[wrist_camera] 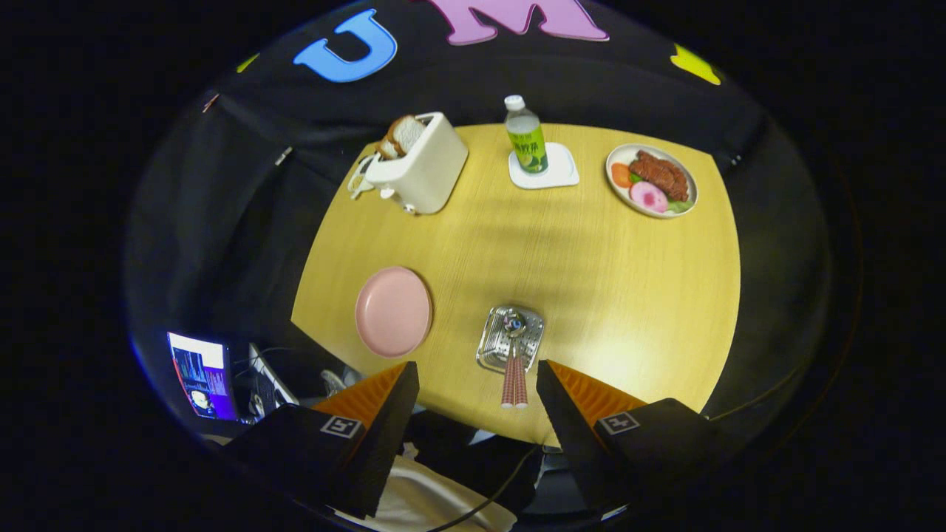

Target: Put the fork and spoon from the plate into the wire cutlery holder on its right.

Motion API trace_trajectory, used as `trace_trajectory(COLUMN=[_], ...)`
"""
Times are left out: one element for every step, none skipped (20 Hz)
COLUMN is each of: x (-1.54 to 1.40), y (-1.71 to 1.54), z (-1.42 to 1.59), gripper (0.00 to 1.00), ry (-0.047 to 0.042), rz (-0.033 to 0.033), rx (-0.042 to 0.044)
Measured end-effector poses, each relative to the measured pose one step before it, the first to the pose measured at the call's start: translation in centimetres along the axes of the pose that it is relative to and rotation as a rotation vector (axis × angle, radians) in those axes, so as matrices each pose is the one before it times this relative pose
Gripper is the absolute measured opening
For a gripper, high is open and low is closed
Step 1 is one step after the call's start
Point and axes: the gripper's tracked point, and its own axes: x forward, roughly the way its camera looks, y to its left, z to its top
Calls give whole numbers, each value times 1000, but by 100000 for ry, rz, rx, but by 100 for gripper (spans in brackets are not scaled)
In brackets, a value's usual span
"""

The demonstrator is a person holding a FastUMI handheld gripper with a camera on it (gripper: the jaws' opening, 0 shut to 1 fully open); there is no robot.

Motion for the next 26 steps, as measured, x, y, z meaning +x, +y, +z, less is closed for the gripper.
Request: trace_trajectory(x=[-937,-876,-821,-870,-813,-787,-784,-621,-854,-702,-564,-601,-587,-385,-491,-312,-313,-276,-109,121,63,195,279,146,141,-2], y=[309,470,450,282,436,553,576,652,513,625,571,439,133,-149,-27,368,235,146,85,-271,-15,-51,-104,-105,-184,3], z=[866,972,931,954,801,682,632,621,685,895,1002,991,913,658,743,663,508,393,149,-144,-191,-149,-76,-95,-223,-254], gripper=[100,100,100,99,100,99,99,99,99,99,99,99,99,99,99,99,99,99,99,99,99,99,99,99,99,99], ry=[-6552,-6360,-5984,-5683,-5651,-4974,-5244,-4571,-4392,-4958,-5186,-4984,-5376,-5090,-4762,-3837,-3376,-2621,-1442,-454,446,395,79,138,354,529], rz=[-628,-382,-403,-883,-1031,-683,-844,-773,-807,-918,-1358,-1609,-2462,-2950,-2688,-1775,-1312,-1239,-1198,-976,-251,70,413,671,983,1586], rx=[1579,1351,605,6,-115,-433,-324,-728,-796,-720,-947,-1542,-1716,-1562,-797,-80,567,516,156,70,-22,57,234,-109,-312,-31])
